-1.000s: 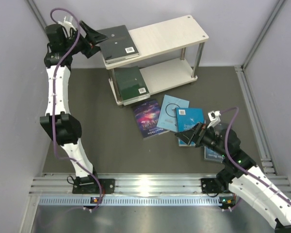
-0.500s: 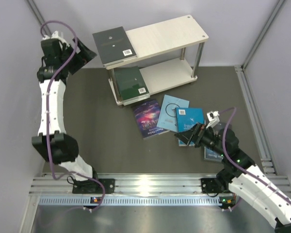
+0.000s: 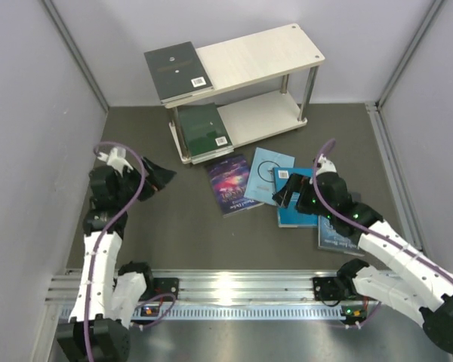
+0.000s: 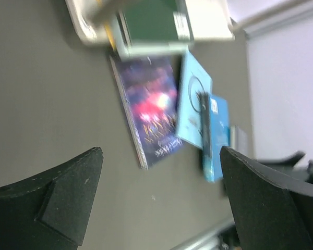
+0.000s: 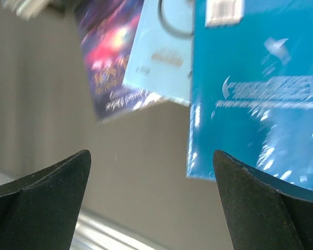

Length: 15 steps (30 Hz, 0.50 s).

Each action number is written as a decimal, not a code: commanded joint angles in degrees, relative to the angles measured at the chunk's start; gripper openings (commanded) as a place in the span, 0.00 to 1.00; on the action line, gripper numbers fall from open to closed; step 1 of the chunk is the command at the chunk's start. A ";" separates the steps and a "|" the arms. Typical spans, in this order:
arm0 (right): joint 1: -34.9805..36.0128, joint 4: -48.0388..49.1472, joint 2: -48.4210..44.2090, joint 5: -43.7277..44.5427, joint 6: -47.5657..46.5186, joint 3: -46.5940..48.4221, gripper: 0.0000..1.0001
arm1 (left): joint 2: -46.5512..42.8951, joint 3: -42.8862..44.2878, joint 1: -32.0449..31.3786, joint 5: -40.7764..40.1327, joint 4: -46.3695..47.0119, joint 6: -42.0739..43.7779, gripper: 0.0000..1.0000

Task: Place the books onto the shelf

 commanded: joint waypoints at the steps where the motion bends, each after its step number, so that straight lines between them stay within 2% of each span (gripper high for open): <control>1: 0.10 -9.21 3.26 14.70 -5.41 8.85 1.00 | -2.99 -14.18 -5.00 7.80 18.06 -9.81 0.99; 2: 0.02 -10.26 3.80 16.21 -5.68 9.66 1.00 | -3.60 -16.41 -11.63 3.97 23.58 -11.15 0.99; 4: -0.42 -12.29 5.20 18.59 -5.94 11.59 1.00 | -3.96 -20.19 -19.83 -2.98 27.57 -12.91 0.99; 5: -0.95 -12.47 5.56 18.51 -6.29 12.03 1.00 | -3.35 -20.99 -27.71 -6.23 31.33 -13.53 0.99; 6: -1.30 -12.47 5.82 17.73 -6.38 12.30 1.00 | -0.65 -21.70 -31.18 -11.14 33.89 -14.23 0.99; 8: -2.00 -12.47 5.91 17.11 -6.38 12.92 1.00 | 4.27 -22.76 -39.08 -13.81 39.25 -17.04 0.99; 9: -2.01 -12.56 5.91 16.93 -6.29 12.92 1.00 | 10.57 -22.41 -40.95 -14.26 42.93 -17.92 0.99; 14: -2.71 -13.43 4.68 16.40 -6.56 12.83 1.00 | 29.15 -18.55 -53.06 -18.48 57.71 -23.64 0.99; 15: -2.80 -13.61 4.33 16.58 -6.56 12.92 1.00 | 35.09 -17.67 -54.49 -19.44 60.08 -24.34 0.99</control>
